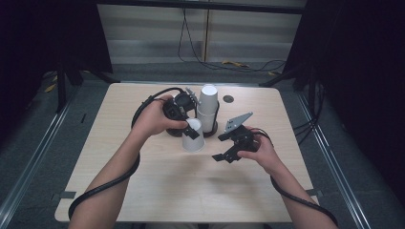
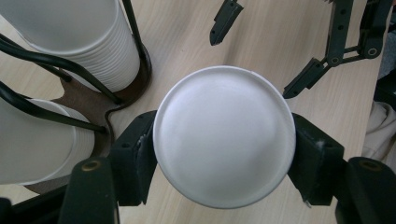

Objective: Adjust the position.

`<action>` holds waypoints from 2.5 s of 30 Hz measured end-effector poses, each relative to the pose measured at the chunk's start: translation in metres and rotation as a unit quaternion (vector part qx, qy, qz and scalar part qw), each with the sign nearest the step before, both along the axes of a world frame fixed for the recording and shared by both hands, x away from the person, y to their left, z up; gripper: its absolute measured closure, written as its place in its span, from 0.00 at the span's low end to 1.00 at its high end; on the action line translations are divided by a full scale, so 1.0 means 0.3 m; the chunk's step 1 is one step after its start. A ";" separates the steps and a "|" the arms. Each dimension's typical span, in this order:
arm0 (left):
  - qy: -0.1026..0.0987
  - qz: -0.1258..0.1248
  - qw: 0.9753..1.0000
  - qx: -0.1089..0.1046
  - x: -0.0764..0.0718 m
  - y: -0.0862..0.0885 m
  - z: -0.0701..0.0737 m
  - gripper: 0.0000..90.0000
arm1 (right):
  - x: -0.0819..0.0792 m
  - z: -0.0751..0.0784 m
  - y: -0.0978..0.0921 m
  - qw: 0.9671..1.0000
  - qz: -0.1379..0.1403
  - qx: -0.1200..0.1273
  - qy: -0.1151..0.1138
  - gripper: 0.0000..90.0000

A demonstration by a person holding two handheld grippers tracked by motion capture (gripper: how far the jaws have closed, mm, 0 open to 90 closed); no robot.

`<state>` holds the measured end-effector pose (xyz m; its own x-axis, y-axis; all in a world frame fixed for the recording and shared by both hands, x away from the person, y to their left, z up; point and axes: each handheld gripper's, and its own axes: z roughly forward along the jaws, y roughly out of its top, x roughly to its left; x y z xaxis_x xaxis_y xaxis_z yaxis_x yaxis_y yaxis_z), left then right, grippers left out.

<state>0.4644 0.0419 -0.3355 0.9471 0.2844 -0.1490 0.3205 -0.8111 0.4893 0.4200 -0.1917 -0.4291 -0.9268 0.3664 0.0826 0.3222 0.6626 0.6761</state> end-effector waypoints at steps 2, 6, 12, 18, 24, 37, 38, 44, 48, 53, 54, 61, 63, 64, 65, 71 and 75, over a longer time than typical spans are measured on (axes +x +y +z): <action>-0.001 -0.004 1.000 -0.002 -0.002 -0.002 0.000 0.37 | 0.001 0.013 0.000 1.000 0.002 -0.008 -0.001 0.14; 0.001 -0.008 1.000 -0.002 -0.004 -0.009 -0.005 0.37 | 0.008 0.034 -0.001 1.000 0.001 -0.005 -0.005 0.14; 0.000 -0.008 1.000 -0.003 -0.005 -0.009 0.000 0.37 | 0.018 0.045 0.005 1.000 0.008 -0.019 -0.004 0.14; 0.001 -0.008 1.000 -0.006 -0.006 -0.007 -0.004 0.37 | 0.027 0.048 0.000 1.000 0.005 -0.016 0.000 0.14; 0.005 -0.008 1.000 -0.006 -0.005 -0.019 -0.012 0.37 | 0.031 0.051 0.003 1.000 0.007 -0.006 0.001 0.14; 0.005 -0.011 1.000 -0.013 -0.002 -0.048 -0.003 0.37 | 0.033 0.068 0.004 1.000 0.001 0.017 -0.004 0.14; 0.006 -0.011 1.000 -0.013 -0.001 -0.050 -0.004 0.37 | 0.033 0.066 0.005 1.000 0.001 0.022 -0.004 0.14; 0.005 -0.014 1.000 -0.016 0.001 -0.056 -0.005 0.37 | 0.031 0.057 0.006 0.999 0.001 0.039 0.000 0.14; 0.007 -0.013 1.000 -0.018 0.001 -0.061 -0.004 0.37 | 0.030 0.054 0.011 0.999 0.001 0.042 0.000 0.14; 0.009 -0.011 1.000 -0.019 0.004 -0.064 -0.008 0.37 | 0.033 0.053 0.022 0.999 0.003 0.049 0.000 0.14; 0.009 -0.012 1.000 -0.019 0.004 -0.065 -0.008 0.37 | 0.033 0.053 0.022 0.999 0.003 0.049 0.000 0.14; 0.011 -0.011 1.000 -0.025 0.003 -0.071 -0.011 0.37 | 0.035 0.047 0.032 0.998 0.004 0.067 0.002 0.14; 0.010 -0.012 1.000 -0.025 0.003 -0.074 -0.009 0.37 | 0.036 0.045 0.032 0.997 0.006 0.077 0.006 0.14; 0.012 -0.013 1.000 -0.025 0.003 -0.075 -0.009 0.37 | 0.036 0.045 0.033 0.997 0.005 0.080 0.005 0.14; 0.011 -0.011 1.000 -0.027 0.003 -0.077 -0.011 0.37 | 0.037 0.045 0.033 0.996 0.005 0.084 0.005 0.14; 0.015 -0.015 0.999 -0.029 0.003 -0.091 -0.015 0.37 | 0.040 0.044 0.037 0.996 0.001 0.094 0.003 0.14; 0.014 -0.018 0.999 -0.030 0.005 -0.098 -0.015 0.37 | 0.041 0.040 0.039 0.995 -0.005 0.099 0.000 0.14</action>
